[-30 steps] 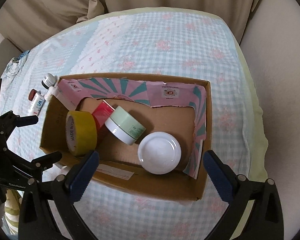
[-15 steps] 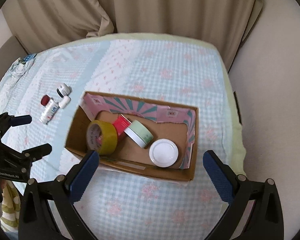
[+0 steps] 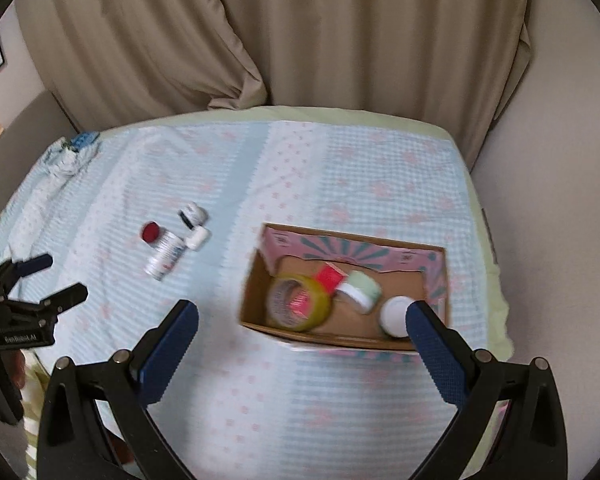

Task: Organize rigid objects
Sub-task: 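Move both tools back toward the pill bottle and jars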

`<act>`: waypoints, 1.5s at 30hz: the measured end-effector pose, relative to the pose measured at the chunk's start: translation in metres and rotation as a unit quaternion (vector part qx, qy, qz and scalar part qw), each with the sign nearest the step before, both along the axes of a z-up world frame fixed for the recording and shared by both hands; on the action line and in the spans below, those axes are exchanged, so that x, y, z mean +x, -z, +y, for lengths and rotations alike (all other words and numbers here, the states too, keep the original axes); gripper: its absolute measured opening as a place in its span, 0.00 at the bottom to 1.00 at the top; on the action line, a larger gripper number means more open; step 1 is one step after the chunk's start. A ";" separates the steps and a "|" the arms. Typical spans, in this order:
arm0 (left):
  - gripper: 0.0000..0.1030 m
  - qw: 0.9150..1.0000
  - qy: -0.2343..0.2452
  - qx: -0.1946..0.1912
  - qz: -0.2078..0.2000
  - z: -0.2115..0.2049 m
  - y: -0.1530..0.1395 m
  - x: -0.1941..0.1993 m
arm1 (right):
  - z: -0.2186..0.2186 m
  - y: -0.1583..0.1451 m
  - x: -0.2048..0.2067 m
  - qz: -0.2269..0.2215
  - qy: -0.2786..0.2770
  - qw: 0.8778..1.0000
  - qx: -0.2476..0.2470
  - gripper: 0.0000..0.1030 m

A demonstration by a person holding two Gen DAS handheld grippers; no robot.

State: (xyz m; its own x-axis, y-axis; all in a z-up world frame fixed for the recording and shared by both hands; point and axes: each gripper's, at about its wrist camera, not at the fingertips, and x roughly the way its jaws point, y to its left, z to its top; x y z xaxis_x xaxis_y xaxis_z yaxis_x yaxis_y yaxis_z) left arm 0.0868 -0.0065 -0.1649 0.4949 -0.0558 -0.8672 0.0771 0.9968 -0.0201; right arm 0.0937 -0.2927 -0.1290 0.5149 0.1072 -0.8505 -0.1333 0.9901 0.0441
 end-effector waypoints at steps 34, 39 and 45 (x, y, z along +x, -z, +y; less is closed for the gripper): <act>1.00 0.990 0.105 -0.002 0.090 0.202 0.150 0.135 | 0.243 0.145 0.117 0.134 0.082 0.984 0.086 1.00; 1.00 0.985 0.137 0.004 0.101 0.183 0.195 0.171 | 0.253 0.194 0.144 0.170 0.089 0.976 0.108 1.00; 1.00 0.979 0.173 0.013 0.108 0.161 0.243 0.202 | 0.259 0.248 0.171 0.209 0.108 0.962 0.141 1.00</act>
State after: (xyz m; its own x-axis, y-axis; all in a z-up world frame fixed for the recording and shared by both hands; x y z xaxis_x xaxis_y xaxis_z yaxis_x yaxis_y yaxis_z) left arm 0.2890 0.1542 -0.4082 0.2557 -0.1634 -0.9528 0.4065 0.9124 -0.0474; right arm 0.2646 -0.0335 -0.3773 0.1716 0.2923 -0.9408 0.1625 0.9335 0.3197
